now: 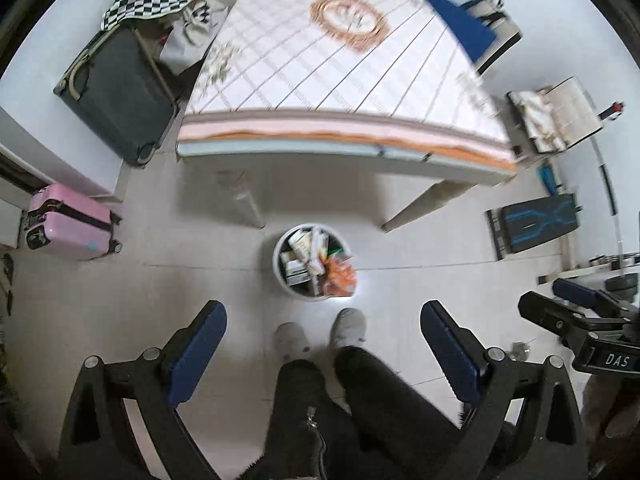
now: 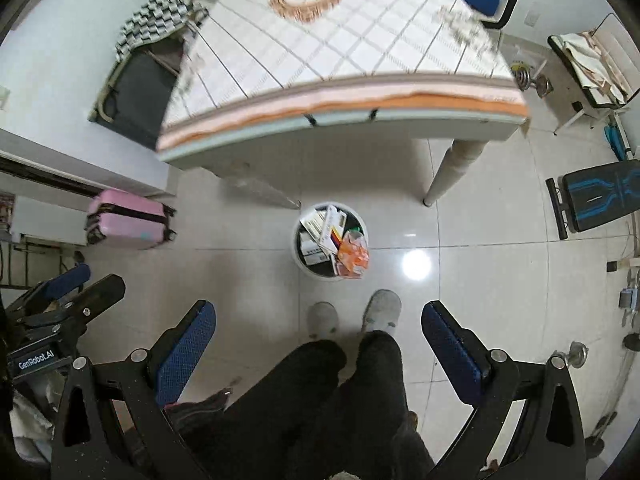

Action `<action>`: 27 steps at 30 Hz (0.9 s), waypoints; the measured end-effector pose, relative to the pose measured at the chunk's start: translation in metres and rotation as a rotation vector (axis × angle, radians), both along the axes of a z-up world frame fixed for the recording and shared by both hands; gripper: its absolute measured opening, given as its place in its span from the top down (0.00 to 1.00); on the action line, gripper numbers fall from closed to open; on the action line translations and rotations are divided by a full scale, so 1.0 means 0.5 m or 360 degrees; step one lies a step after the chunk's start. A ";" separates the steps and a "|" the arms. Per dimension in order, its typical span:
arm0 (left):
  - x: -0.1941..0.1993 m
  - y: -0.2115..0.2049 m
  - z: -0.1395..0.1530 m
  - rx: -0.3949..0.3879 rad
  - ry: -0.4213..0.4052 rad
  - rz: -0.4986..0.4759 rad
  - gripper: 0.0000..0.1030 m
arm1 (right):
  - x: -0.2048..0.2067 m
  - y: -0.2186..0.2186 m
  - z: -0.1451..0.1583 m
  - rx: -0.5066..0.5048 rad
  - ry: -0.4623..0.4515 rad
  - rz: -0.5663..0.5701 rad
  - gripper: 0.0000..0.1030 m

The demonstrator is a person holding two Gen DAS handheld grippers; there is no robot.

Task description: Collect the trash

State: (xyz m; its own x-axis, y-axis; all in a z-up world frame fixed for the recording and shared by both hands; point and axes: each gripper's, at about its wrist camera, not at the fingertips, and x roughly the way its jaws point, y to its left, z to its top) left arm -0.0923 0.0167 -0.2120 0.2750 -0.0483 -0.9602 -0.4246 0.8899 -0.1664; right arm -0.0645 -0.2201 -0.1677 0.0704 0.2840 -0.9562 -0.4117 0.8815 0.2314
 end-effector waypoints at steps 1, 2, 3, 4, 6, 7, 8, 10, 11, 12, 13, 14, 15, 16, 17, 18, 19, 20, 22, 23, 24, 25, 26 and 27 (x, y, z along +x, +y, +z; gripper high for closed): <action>-0.002 -0.002 0.014 -0.0018 -0.0020 -0.0003 0.04 | -0.006 -0.008 0.030 0.0022 -0.0008 0.0001 0.00; -0.006 -0.003 0.036 -0.0044 -0.0051 -0.0011 0.04 | -0.010 -0.019 0.054 0.0036 -0.0010 0.0001 0.00; -0.007 -0.004 0.047 -0.0056 -0.0070 -0.0015 0.04 | -0.015 -0.024 0.079 0.0058 -0.0009 -0.0001 0.00; -0.010 -0.004 0.064 -0.0069 -0.0092 -0.0027 0.04 | -0.019 -0.030 0.100 0.0076 -0.0008 0.0005 0.00; -0.017 -0.007 0.090 -0.0099 -0.0139 -0.0038 0.04 | -0.029 -0.034 0.138 0.0112 -0.0019 0.0008 0.00; -0.022 -0.005 0.101 -0.0112 -0.0156 -0.0035 0.04 | -0.035 -0.037 0.158 0.0127 -0.0029 0.0016 0.00; -0.025 -0.005 0.110 -0.0125 -0.0168 -0.0034 0.04 | -0.043 -0.040 0.177 0.0142 -0.0037 0.0019 0.00; -0.033 -0.005 0.130 -0.0153 -0.0191 -0.0030 0.04 | -0.056 -0.034 0.198 0.0172 -0.0047 0.0026 0.00; -0.039 -0.005 0.140 -0.0159 -0.0203 -0.0033 0.04 | -0.061 -0.032 0.211 0.0195 -0.0047 0.0029 0.00; -0.044 -0.004 0.151 -0.0161 -0.0214 -0.0033 0.04 | -0.066 -0.031 0.222 0.0212 -0.0052 0.0033 0.00; -0.048 -0.004 0.159 -0.0161 -0.0225 -0.0033 0.04 | -0.069 -0.030 0.224 0.0221 -0.0059 0.0039 0.00; -0.052 -0.003 0.167 -0.0164 -0.0236 -0.0031 0.04 | -0.074 -0.028 0.235 0.0245 -0.0063 0.0054 0.00; -0.056 -0.002 0.175 -0.0174 -0.0250 -0.0026 0.04 | -0.077 -0.028 0.241 0.0260 -0.0056 0.0058 0.00; -0.059 -0.003 0.182 -0.0180 -0.0259 -0.0025 0.04 | -0.081 -0.027 0.249 0.0281 -0.0043 0.0067 0.00; -0.061 -0.003 0.188 -0.0183 -0.0271 -0.0019 0.04 | -0.086 -0.025 0.258 0.0298 -0.0035 0.0079 0.00; -0.064 -0.001 0.195 -0.0183 -0.0281 -0.0015 0.04 | -0.090 -0.025 0.266 0.0303 -0.0036 0.0091 0.00; -0.067 -0.001 0.200 -0.0185 -0.0290 -0.0015 0.04 | -0.095 -0.022 0.273 0.0302 -0.0043 0.0099 0.00; -0.068 -0.001 0.206 -0.0186 -0.0299 -0.0014 0.04 | -0.097 -0.019 0.275 0.0302 -0.0044 0.0104 0.00; -0.072 0.000 0.212 -0.0196 -0.0312 -0.0007 0.04 | -0.101 -0.016 0.282 0.0307 -0.0037 0.0120 0.00; -0.073 0.000 0.215 -0.0201 -0.0315 -0.0004 0.04 | -0.103 -0.015 0.284 0.0306 -0.0036 0.0124 0.00; -0.076 0.000 0.217 -0.0206 -0.0319 0.0000 0.04 | -0.105 -0.014 0.287 0.0301 -0.0035 0.0132 0.00; -0.078 -0.001 0.218 -0.0208 -0.0322 0.0003 0.04 | -0.107 -0.014 0.288 0.0297 -0.0028 0.0140 0.00; -0.078 -0.001 0.220 -0.0210 -0.0322 0.0003 0.04 | -0.106 -0.013 0.287 0.0295 -0.0022 0.0142 0.00; -0.078 -0.001 0.221 -0.0212 -0.0321 0.0002 0.04 | -0.108 -0.014 0.287 0.0293 -0.0012 0.0144 0.00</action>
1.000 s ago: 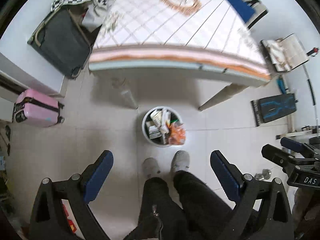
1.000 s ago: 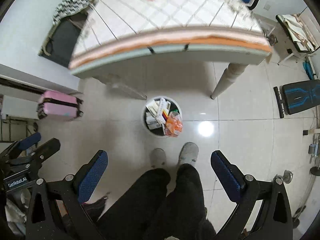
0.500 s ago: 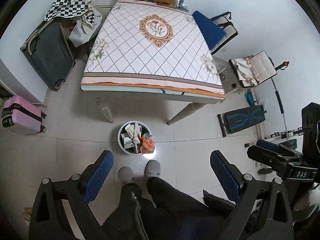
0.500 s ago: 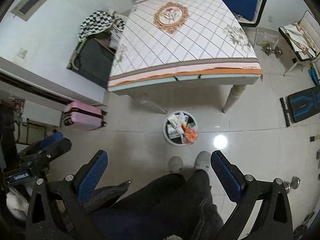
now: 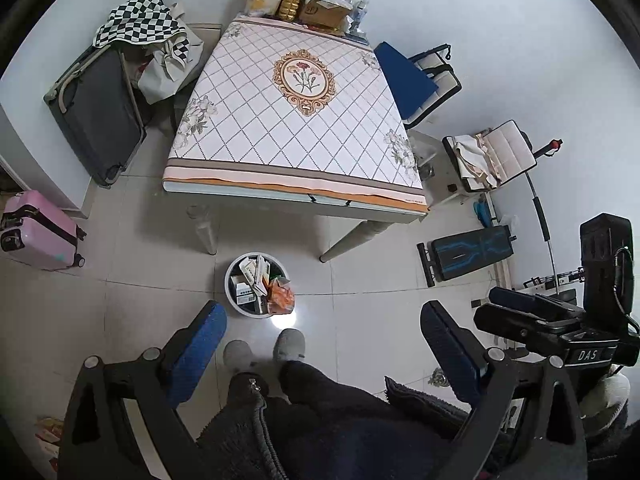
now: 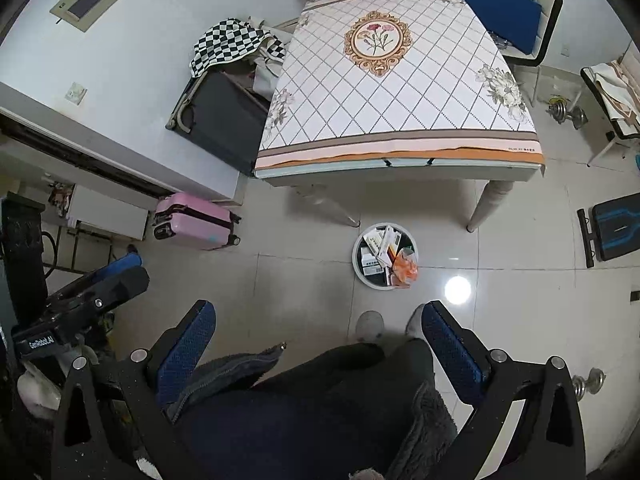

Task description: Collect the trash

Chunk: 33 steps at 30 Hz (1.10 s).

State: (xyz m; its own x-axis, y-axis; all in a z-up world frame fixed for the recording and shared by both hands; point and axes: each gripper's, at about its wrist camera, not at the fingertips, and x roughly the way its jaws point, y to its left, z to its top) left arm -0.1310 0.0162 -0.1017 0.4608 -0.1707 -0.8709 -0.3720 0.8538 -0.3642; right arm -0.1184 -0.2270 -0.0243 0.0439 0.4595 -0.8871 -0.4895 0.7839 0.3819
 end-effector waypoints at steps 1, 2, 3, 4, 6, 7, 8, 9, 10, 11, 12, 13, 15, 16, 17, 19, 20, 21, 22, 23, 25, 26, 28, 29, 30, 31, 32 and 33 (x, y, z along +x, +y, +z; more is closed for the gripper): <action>-0.003 0.001 0.000 0.0003 0.0000 0.0001 0.04 | 0.000 0.000 -0.002 -0.0002 0.0005 0.0000 0.00; -0.003 0.001 0.000 0.0002 0.0001 -0.0001 0.04 | -0.001 0.000 -0.004 -0.0008 0.0014 0.0001 0.00; -0.003 0.001 0.000 -0.0001 0.0001 -0.0002 0.04 | -0.001 -0.001 -0.005 -0.0009 0.0020 0.0001 0.00; -0.003 0.000 0.000 -0.0001 0.0002 0.0000 0.04 | -0.001 -0.001 -0.006 -0.0011 0.0029 0.0001 0.00; -0.004 -0.001 0.002 0.0003 0.0005 -0.0002 0.04 | 0.000 -0.002 -0.008 -0.0014 0.0038 0.0000 0.00; -0.005 -0.001 0.001 0.0002 0.0003 -0.0005 0.04 | 0.001 -0.001 -0.009 -0.0014 0.0041 0.0000 0.00; -0.005 -0.002 0.002 0.0003 0.0008 -0.0009 0.04 | 0.001 0.000 -0.010 -0.0015 0.0046 0.0005 0.00; -0.006 -0.004 0.001 0.0006 0.0010 -0.0013 0.04 | 0.001 -0.001 -0.010 -0.0015 0.0048 0.0005 0.00; -0.006 -0.006 0.001 0.0009 0.0013 -0.0017 0.04 | 0.001 -0.002 -0.010 -0.0015 0.0049 0.0005 0.00; -0.005 -0.007 0.001 0.0009 0.0016 -0.0020 0.04 | 0.001 -0.003 -0.011 -0.0016 0.0052 0.0007 0.00; -0.005 -0.009 0.001 0.0008 0.0019 -0.0024 0.04 | 0.001 -0.003 -0.011 -0.0016 0.0053 0.0007 0.00; -0.003 -0.011 0.001 0.0011 0.0021 -0.0027 0.03 | 0.000 -0.003 -0.010 -0.0019 0.0054 0.0006 0.00; 0.000 -0.015 0.000 0.0018 0.0027 -0.0033 0.03 | 0.000 -0.004 -0.011 -0.0019 0.0056 0.0005 0.00; 0.001 -0.017 0.001 0.0019 0.0029 -0.0033 0.03 | 0.000 -0.006 -0.011 -0.0017 0.0059 0.0003 0.00; 0.000 -0.018 0.002 0.0021 0.0030 -0.0035 0.03 | 0.000 -0.007 -0.012 -0.0019 0.0059 0.0004 0.00; 0.006 -0.019 0.000 0.0022 0.0033 -0.0028 0.03 | 0.002 -0.009 -0.014 -0.0019 0.0064 -0.0002 0.00; 0.006 -0.020 0.000 0.0020 0.0037 -0.0029 0.03 | 0.003 -0.010 -0.014 -0.0021 0.0064 -0.0004 0.00; 0.014 -0.018 -0.003 0.0019 0.0040 -0.0030 0.03 | 0.003 -0.010 -0.015 -0.0022 0.0065 -0.0006 0.00; 0.015 -0.019 -0.004 0.0020 0.0038 -0.0033 0.03 | 0.004 -0.010 -0.015 -0.0023 0.0067 -0.0009 0.00; 0.016 -0.020 -0.003 0.0022 0.0037 -0.0035 0.03 | 0.005 -0.011 -0.015 -0.0023 0.0067 -0.0012 0.00; 0.019 -0.020 -0.002 0.0021 0.0027 -0.0040 0.03 | 0.006 -0.015 -0.015 -0.0025 0.0066 -0.0016 0.00; 0.020 -0.020 -0.001 0.0020 0.0024 -0.0042 0.03 | 0.006 -0.016 -0.015 -0.0023 0.0067 -0.0021 0.00; 0.022 -0.022 -0.001 0.0020 0.0020 -0.0046 0.03 | 0.007 -0.018 -0.015 -0.0022 0.0069 -0.0026 0.00; 0.023 -0.024 -0.001 0.0017 0.0021 -0.0051 0.03 | 0.007 -0.019 -0.015 -0.0021 0.0071 -0.0028 0.00; 0.024 -0.025 -0.002 0.0015 0.0021 -0.0054 0.03 | 0.007 -0.019 -0.015 -0.0022 0.0072 -0.0027 0.00; 0.024 -0.026 -0.003 0.0013 0.0022 -0.0057 0.03 | 0.008 -0.019 -0.015 -0.0022 0.0072 -0.0027 0.00; 0.025 -0.028 -0.003 0.0009 0.0022 -0.0059 0.03 | 0.007 -0.019 -0.015 -0.0021 0.0073 -0.0030 0.00; 0.025 -0.029 -0.004 0.0008 0.0022 -0.0060 0.03 | 0.007 -0.021 -0.015 -0.0019 0.0074 -0.0032 0.00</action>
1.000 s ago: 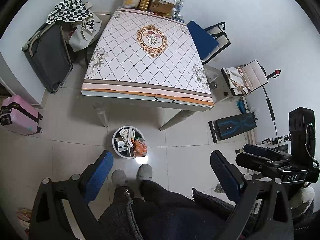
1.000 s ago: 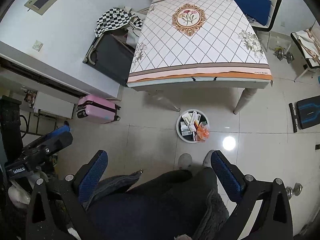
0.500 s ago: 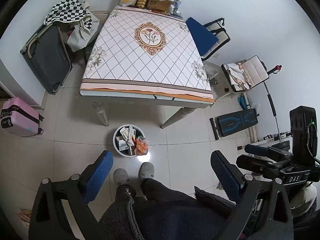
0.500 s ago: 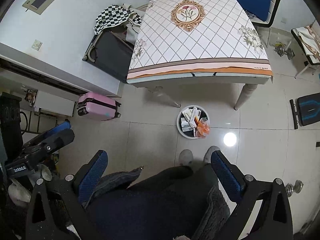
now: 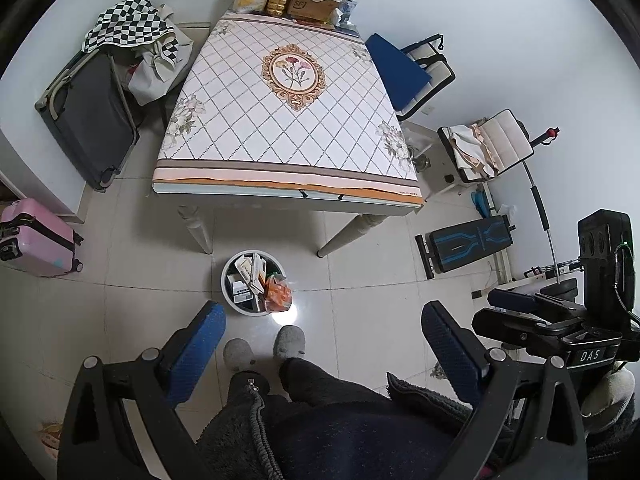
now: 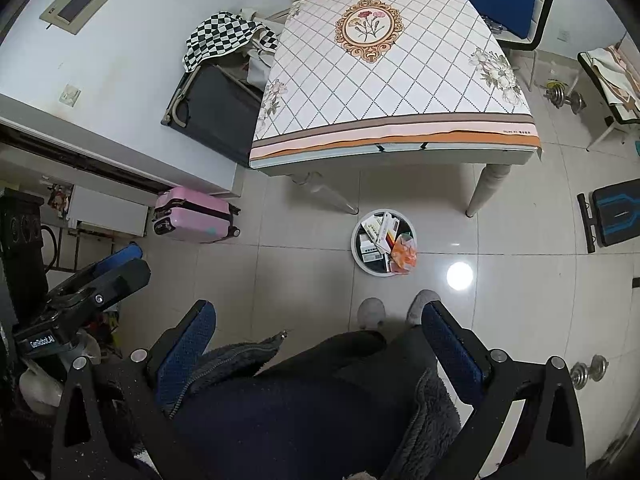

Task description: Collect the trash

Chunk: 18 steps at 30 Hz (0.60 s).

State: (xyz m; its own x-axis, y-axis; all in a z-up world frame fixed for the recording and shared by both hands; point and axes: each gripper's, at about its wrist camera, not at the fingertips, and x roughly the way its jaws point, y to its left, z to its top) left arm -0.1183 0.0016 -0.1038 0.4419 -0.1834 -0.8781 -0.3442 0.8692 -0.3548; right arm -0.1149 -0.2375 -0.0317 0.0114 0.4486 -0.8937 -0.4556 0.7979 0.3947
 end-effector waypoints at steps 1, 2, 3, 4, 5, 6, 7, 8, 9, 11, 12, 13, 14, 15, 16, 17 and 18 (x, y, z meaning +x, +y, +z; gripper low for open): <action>-0.001 -0.001 0.000 -0.0001 0.0000 0.0000 0.03 | 0.000 -0.002 0.000 -0.0001 0.0000 -0.0001 0.00; -0.001 -0.003 0.000 -0.0008 -0.0001 -0.0003 0.03 | 0.000 -0.002 0.001 0.0000 0.0001 -0.0004 0.00; -0.001 -0.004 -0.001 -0.0011 0.0000 -0.0004 0.03 | 0.000 -0.003 0.001 0.0003 0.0002 -0.0006 0.00; -0.001 -0.002 -0.003 -0.0014 0.0001 -0.0005 0.03 | -0.001 -0.004 0.001 0.0002 0.0001 -0.0007 0.00; -0.001 -0.004 -0.004 -0.0022 0.0001 -0.0009 0.03 | 0.000 -0.005 0.001 0.0001 0.0002 -0.0009 0.00; 0.000 -0.005 -0.005 -0.0026 0.0002 -0.0011 0.03 | -0.001 -0.007 0.001 0.0003 0.0003 -0.0012 0.00; 0.000 -0.007 -0.005 -0.0030 0.0002 -0.0015 0.03 | -0.001 -0.008 0.001 0.0002 0.0002 -0.0012 0.00; 0.001 -0.008 -0.005 -0.0034 0.0002 -0.0017 0.03 | -0.002 -0.009 0.001 0.0003 0.0004 -0.0013 0.00; 0.001 -0.009 -0.006 -0.0039 0.0003 -0.0020 0.03 | -0.001 -0.011 0.001 0.0003 0.0004 -0.0014 0.00; 0.001 -0.013 -0.007 -0.0047 0.0005 -0.0028 0.03 | 0.000 -0.013 0.002 0.0004 0.0007 -0.0016 0.00; 0.002 -0.015 -0.008 -0.0049 0.0007 -0.0032 0.03 | 0.000 -0.015 0.001 0.0005 0.0007 -0.0020 0.00; 0.002 -0.017 -0.008 -0.0053 0.0007 -0.0032 0.03 | 0.001 -0.014 0.002 0.0004 0.0007 -0.0022 0.00; 0.001 -0.019 -0.009 -0.0055 0.0007 -0.0034 0.03 | 0.001 -0.015 0.002 0.0006 0.0009 -0.0025 0.00; 0.002 -0.021 -0.009 -0.0056 0.0008 -0.0038 0.03 | 0.001 -0.016 0.002 0.0005 0.0010 -0.0029 0.00; 0.001 -0.021 -0.010 -0.0058 0.0008 -0.0041 0.03 | 0.001 -0.018 0.002 0.0006 0.0010 -0.0031 0.00; 0.001 -0.023 -0.010 -0.0061 0.0007 -0.0043 0.03 | 0.001 -0.018 0.002 0.0008 0.0012 -0.0033 0.00; 0.002 -0.024 -0.010 -0.0059 0.0008 -0.0044 0.03 | 0.002 -0.022 0.000 0.0008 0.0016 -0.0034 0.00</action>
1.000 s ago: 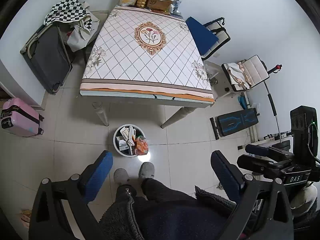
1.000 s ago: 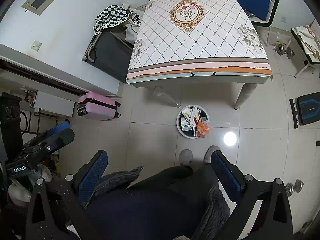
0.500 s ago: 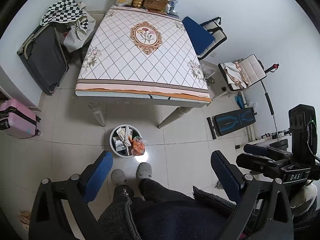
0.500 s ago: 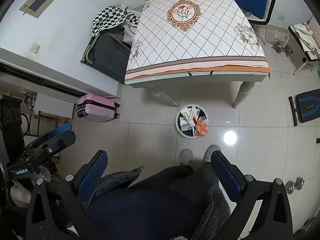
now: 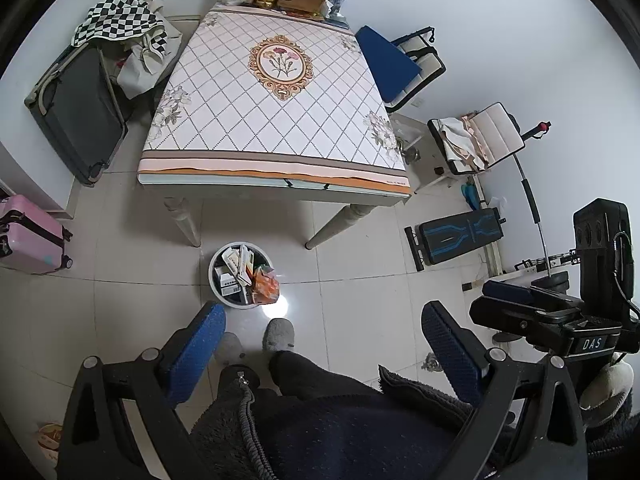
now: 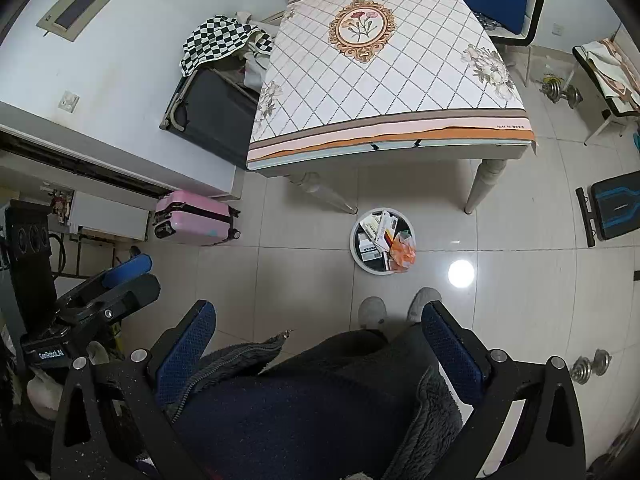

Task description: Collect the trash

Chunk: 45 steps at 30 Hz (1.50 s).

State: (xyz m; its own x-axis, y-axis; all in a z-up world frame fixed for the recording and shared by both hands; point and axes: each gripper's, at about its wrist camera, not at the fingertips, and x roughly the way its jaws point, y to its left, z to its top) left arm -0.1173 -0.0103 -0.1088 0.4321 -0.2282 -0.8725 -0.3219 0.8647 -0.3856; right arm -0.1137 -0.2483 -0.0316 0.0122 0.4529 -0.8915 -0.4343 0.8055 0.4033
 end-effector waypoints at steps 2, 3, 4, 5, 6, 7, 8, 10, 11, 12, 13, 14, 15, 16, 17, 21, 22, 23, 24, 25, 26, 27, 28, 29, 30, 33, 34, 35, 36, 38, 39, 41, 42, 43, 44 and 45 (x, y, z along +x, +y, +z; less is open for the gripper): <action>0.002 -0.002 0.000 -0.0003 -0.0001 -0.0002 0.03 | 0.000 -0.002 -0.001 0.0003 0.0003 -0.0004 0.00; 0.002 -0.003 0.000 -0.0003 -0.0002 -0.0003 0.03 | 0.000 -0.003 -0.001 0.0004 0.0005 -0.0006 0.00; 0.001 -0.003 0.000 -0.0002 -0.0002 -0.0003 0.03 | 0.000 -0.005 -0.001 0.0006 0.0006 -0.0009 0.00; 0.002 -0.005 0.001 -0.0003 -0.0003 -0.0004 0.03 | -0.001 -0.006 -0.001 0.0007 0.0006 -0.0009 0.00; 0.002 -0.005 0.001 -0.0003 -0.0003 -0.0004 0.03 | -0.001 -0.007 -0.001 0.0008 0.0005 -0.0010 0.00; 0.003 -0.007 0.000 -0.0003 -0.0003 -0.0008 0.03 | -0.001 -0.008 -0.001 0.0008 0.0005 -0.0009 0.00; 0.004 -0.008 0.001 -0.0003 -0.0003 -0.0009 0.03 | 0.000 -0.008 0.000 0.0008 0.0006 -0.0011 0.00; 0.003 -0.008 0.001 -0.0003 -0.0004 -0.0009 0.03 | 0.001 -0.010 -0.001 0.0009 0.0007 -0.0011 0.00; 0.003 -0.009 0.001 -0.0001 -0.0005 -0.0012 0.03 | 0.001 -0.010 -0.001 0.0012 0.0009 -0.0012 0.00; 0.004 -0.009 0.001 -0.0001 -0.0005 -0.0012 0.03 | 0.001 -0.011 -0.001 0.0013 0.0011 -0.0014 0.00; 0.003 -0.009 0.001 -0.0002 -0.0005 -0.0010 0.03 | 0.001 -0.011 -0.001 0.0012 0.0009 -0.0012 0.00; 0.004 -0.011 0.002 0.0000 -0.0006 -0.0009 0.03 | 0.002 -0.012 -0.001 0.0012 0.0009 -0.0009 0.00; 0.004 -0.011 0.002 0.0000 -0.0006 -0.0010 0.03 | 0.002 -0.012 -0.001 0.0012 0.0009 -0.0010 0.00; 0.004 -0.012 0.003 -0.0001 -0.0007 -0.0009 0.03 | 0.002 -0.013 -0.001 0.0009 0.0008 -0.0007 0.00; 0.004 -0.011 0.003 0.0000 -0.0006 -0.0009 0.03 | 0.002 -0.013 -0.002 0.0011 0.0012 -0.0008 0.00; 0.005 -0.010 0.005 0.0004 -0.0006 -0.0004 0.03 | -0.001 -0.012 -0.003 0.0010 0.0012 -0.0007 0.00; 0.005 -0.009 0.006 0.0005 -0.0006 -0.0004 0.03 | -0.001 -0.012 -0.003 0.0010 0.0012 -0.0005 0.00; 0.005 -0.011 0.007 0.0007 -0.0006 -0.0002 0.03 | -0.002 -0.011 -0.003 0.0011 0.0012 -0.0005 0.00; 0.004 -0.008 0.006 0.0006 -0.0007 -0.0002 0.03 | -0.003 -0.009 -0.004 0.0012 0.0012 -0.0006 0.00; 0.002 -0.006 0.006 0.0007 -0.0008 0.0000 0.03 | -0.005 -0.009 -0.004 0.0011 0.0012 -0.0005 0.00; 0.001 -0.005 0.007 0.0008 -0.0009 0.0002 0.03 | -0.006 -0.008 -0.004 0.0012 0.0014 -0.0006 0.00; -0.001 -0.004 0.008 0.0010 -0.0009 0.0005 0.03 | -0.007 -0.007 -0.004 0.0011 0.0014 -0.0007 0.00; -0.001 -0.003 0.008 0.0010 -0.0009 0.0007 0.03 | -0.007 -0.006 -0.004 0.0010 0.0014 -0.0006 0.00; -0.003 -0.002 0.008 0.0011 -0.0010 0.0010 0.03 | -0.006 -0.006 -0.004 0.0012 0.0015 -0.0005 0.00; -0.003 -0.002 0.008 0.0013 -0.0009 0.0009 0.03 | -0.006 -0.006 -0.004 0.0012 0.0014 -0.0005 0.00; -0.003 -0.001 0.009 0.0014 -0.0009 0.0009 0.03 | -0.007 -0.003 -0.005 0.0009 0.0014 -0.0005 0.00; -0.003 -0.001 0.009 0.0014 -0.0009 0.0009 0.03 | -0.007 -0.003 -0.005 0.0010 0.0015 -0.0005 0.00; -0.003 -0.001 0.008 0.0014 -0.0008 0.0010 0.03 | -0.006 -0.001 -0.005 0.0009 0.0015 -0.0005 0.00; -0.003 -0.001 0.009 0.0013 -0.0009 0.0012 0.03 | -0.006 -0.001 -0.005 0.0008 0.0014 -0.0004 0.00; -0.004 -0.001 0.009 0.0015 -0.0010 0.0010 0.03 | -0.007 -0.001 -0.005 0.0008 0.0013 -0.0004 0.00; -0.004 -0.001 0.008 0.0015 -0.0010 0.0010 0.03 | -0.007 -0.001 -0.005 0.0007 0.0012 -0.0004 0.00; -0.003 -0.001 0.008 0.0014 -0.0010 0.0011 0.03 | -0.007 0.000 -0.005 0.0006 0.0012 -0.0001 0.00; -0.003 -0.001 0.008 0.0013 -0.0009 0.0012 0.03 | -0.007 0.001 -0.005 0.0006 0.0012 0.0000 0.00; -0.004 -0.001 0.008 0.0014 -0.0008 0.0010 0.03 | -0.007 0.001 -0.005 0.0005 0.0012 -0.0002 0.00; -0.004 -0.001 0.008 0.0014 -0.0008 0.0008 0.03 | -0.007 0.002 -0.006 0.0005 0.0013 -0.0001 0.00; -0.004 -0.001 0.009 0.0013 -0.0006 0.0008 0.03 | -0.007 0.002 -0.005 0.0006 0.0013 -0.0001 0.00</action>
